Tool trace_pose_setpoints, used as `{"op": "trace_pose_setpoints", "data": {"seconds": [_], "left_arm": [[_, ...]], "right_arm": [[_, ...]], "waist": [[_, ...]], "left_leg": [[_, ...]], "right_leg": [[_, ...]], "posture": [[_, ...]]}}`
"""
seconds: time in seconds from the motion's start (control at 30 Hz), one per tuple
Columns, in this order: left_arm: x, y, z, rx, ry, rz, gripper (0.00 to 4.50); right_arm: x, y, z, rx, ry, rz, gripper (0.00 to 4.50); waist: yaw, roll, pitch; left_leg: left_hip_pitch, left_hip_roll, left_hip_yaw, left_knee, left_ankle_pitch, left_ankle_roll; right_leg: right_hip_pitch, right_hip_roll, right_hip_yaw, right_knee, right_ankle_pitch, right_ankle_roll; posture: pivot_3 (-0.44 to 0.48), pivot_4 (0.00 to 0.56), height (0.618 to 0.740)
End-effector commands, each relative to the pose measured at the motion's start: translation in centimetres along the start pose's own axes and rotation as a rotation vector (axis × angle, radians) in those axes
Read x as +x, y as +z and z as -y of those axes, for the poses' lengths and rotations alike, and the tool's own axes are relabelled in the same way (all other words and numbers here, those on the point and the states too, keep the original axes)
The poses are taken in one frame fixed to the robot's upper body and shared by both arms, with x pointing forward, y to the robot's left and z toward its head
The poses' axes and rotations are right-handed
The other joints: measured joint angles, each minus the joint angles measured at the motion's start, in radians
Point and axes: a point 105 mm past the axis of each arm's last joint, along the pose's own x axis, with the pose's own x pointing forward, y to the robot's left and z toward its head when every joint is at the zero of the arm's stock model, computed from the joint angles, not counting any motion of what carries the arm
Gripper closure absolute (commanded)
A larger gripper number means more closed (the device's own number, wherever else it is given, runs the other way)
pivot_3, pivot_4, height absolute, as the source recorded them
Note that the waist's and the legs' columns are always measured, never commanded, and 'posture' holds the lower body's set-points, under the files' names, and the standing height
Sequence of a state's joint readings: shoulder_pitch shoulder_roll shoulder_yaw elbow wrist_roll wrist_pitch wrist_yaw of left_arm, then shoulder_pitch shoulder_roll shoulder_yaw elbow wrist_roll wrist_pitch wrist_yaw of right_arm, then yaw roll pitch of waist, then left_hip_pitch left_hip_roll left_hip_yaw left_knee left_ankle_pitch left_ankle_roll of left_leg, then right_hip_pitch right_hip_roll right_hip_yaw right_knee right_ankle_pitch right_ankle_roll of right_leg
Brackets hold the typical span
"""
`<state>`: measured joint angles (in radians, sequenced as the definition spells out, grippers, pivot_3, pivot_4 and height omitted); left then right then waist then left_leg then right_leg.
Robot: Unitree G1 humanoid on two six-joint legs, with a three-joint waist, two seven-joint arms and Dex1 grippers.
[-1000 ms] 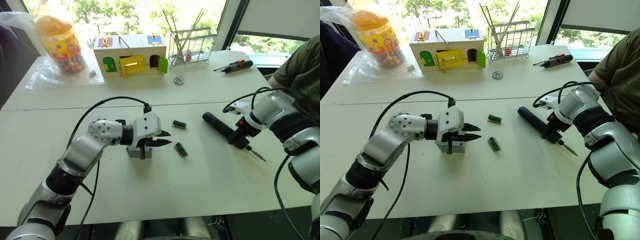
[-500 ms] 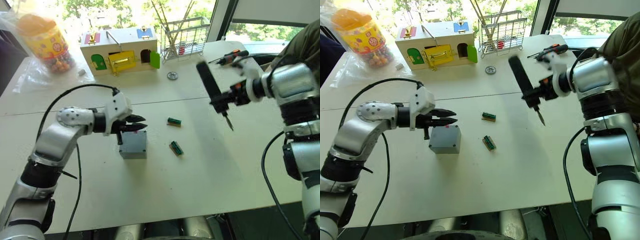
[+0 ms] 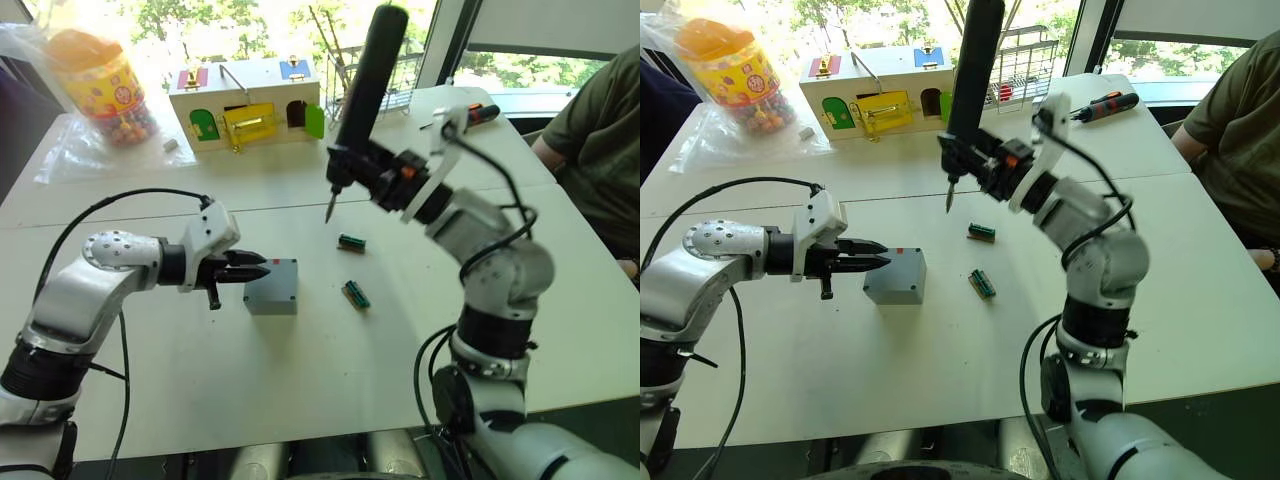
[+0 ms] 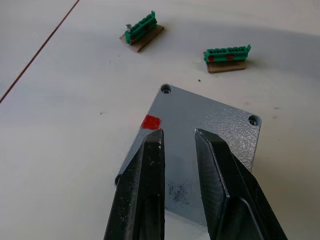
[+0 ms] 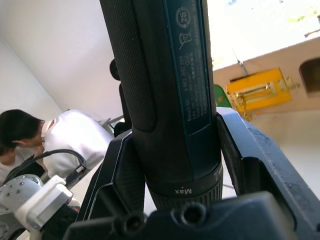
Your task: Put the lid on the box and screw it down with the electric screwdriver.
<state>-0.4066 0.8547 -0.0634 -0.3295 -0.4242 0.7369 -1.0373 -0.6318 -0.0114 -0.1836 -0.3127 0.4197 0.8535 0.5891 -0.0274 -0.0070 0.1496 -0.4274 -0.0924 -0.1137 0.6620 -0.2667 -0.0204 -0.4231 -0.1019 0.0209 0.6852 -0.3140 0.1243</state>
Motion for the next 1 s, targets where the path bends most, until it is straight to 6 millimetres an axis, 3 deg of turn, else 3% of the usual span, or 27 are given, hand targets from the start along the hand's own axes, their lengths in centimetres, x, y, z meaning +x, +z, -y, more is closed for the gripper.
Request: {"op": "trace_pose_setpoints", "data": {"seconds": [0.03, 0.2, 0.43, 0.73, 1.0], "left_arm": [[-0.2, -0.2, 0.2, 0.040, 0.011, -0.041, 3.56], [-0.1, -2.1, -0.1, 0.051, 0.024, -0.108, 3.56], [0.1, -2.2, -0.2, 0.043, 0.035, -0.093, 3.56], [0.3, -1.8, -0.4, 0.050, 0.033, -0.087, 3.56], [0.4, -1.8, -0.6, 0.051, 0.030, -0.085, 3.56]], "right_arm": [[0.7, 1.6, -3.4, -0.049, 0.112, 0.129, 2.70], [1.2, 0.0, -4.6, -0.048, 0.145, 0.118, 2.70], [1.7, -1.4, -5.1, -0.051, 0.149, 0.098, 2.70], [1.6, -3.5, -3.7, -0.082, 0.090, 0.055, 2.70], [1.4, -4.2, -2.6, -0.081, 0.059, 0.030, 2.70]], "waist": [[-0.011, 0.000, 0.000], [-0.019, 0.000, 0.000], [-0.018, 0.001, 0.000], [-0.017, 0.001, 0.000], [-0.017, 0.001, -0.001]], "left_leg": [[0.000, 0.000, 0.000, 0.000, 0.000, 0.000], [0.001, 0.001, -0.001, -0.001, 0.000, 0.000], [0.001, 0.001, -0.001, -0.001, 0.000, 0.000], [0.002, 0.001, -0.001, -0.001, 0.000, 0.000], [0.002, 0.001, -0.001, -0.001, 0.000, 0.000]], "right_leg": [[0.000, 0.000, 0.000, 0.000, 0.000, 0.000], [0.000, 0.001, 0.000, 0.001, 0.000, 0.000], [0.000, 0.002, 0.000, 0.000, 0.000, 0.000], [0.001, 0.002, 0.000, 0.000, 0.000, 0.000], [0.001, 0.002, 0.000, 0.000, 0.000, 0.000]], "posture": [[0.000, 0.150, 0.740], [0.000, 0.150, 0.740], [0.000, 0.150, 0.740], [0.000, 0.150, 0.740], [0.000, 0.150, 0.740]]}}
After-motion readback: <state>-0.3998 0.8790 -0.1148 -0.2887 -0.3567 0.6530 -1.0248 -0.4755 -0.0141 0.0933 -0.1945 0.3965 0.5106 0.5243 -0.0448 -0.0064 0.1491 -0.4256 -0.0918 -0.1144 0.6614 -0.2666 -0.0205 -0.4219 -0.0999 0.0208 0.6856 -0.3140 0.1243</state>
